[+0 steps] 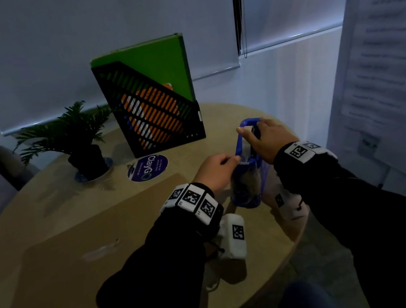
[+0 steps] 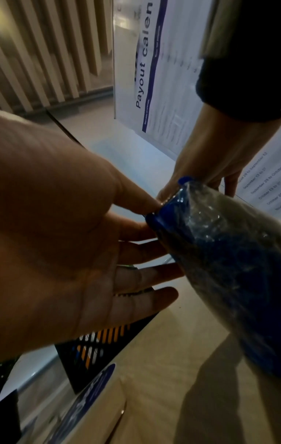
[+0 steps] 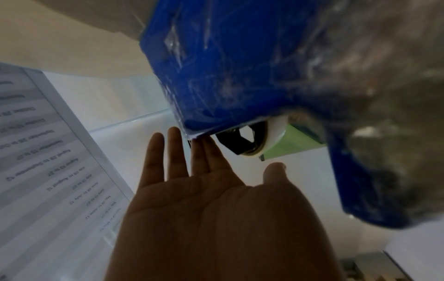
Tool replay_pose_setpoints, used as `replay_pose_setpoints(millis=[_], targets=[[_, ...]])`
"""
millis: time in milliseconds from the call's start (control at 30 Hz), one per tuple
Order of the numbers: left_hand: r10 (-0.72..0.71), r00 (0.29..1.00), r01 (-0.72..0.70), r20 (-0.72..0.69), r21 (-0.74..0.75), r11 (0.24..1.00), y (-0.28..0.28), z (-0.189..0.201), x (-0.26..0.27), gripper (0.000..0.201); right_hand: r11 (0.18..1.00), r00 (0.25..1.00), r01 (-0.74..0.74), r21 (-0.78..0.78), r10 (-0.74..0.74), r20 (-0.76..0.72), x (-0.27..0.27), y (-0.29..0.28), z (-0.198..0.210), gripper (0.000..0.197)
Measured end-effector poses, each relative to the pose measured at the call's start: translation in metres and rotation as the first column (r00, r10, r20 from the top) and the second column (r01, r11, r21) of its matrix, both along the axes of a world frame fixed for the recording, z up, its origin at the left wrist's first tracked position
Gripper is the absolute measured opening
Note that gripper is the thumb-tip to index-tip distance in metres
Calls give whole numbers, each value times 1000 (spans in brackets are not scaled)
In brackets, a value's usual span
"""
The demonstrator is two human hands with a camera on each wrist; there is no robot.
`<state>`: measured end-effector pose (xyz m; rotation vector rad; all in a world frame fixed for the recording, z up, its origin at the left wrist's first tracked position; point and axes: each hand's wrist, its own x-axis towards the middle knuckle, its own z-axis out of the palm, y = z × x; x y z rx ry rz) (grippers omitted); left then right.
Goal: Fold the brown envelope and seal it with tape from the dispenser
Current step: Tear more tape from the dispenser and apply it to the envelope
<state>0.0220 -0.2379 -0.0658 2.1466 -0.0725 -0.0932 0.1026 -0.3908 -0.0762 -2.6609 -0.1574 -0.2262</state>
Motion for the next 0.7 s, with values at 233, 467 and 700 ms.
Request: replay_pose_setpoints(millis=[233,467,700], targets=[[31,986,-64,-161,-201,977,-2,3,4,24,997,999,-13,-70,15,28,-2,-1,10,66],[134,931,-256,-339,-345,903,-8,6,11,17,999,999,29,-36,-30,-34,-4,5,11,92],[199,919,-316,-341,-330,890,-13,11,10,17,999,999,28,-31,-29,-36,-3,1,18,86]])
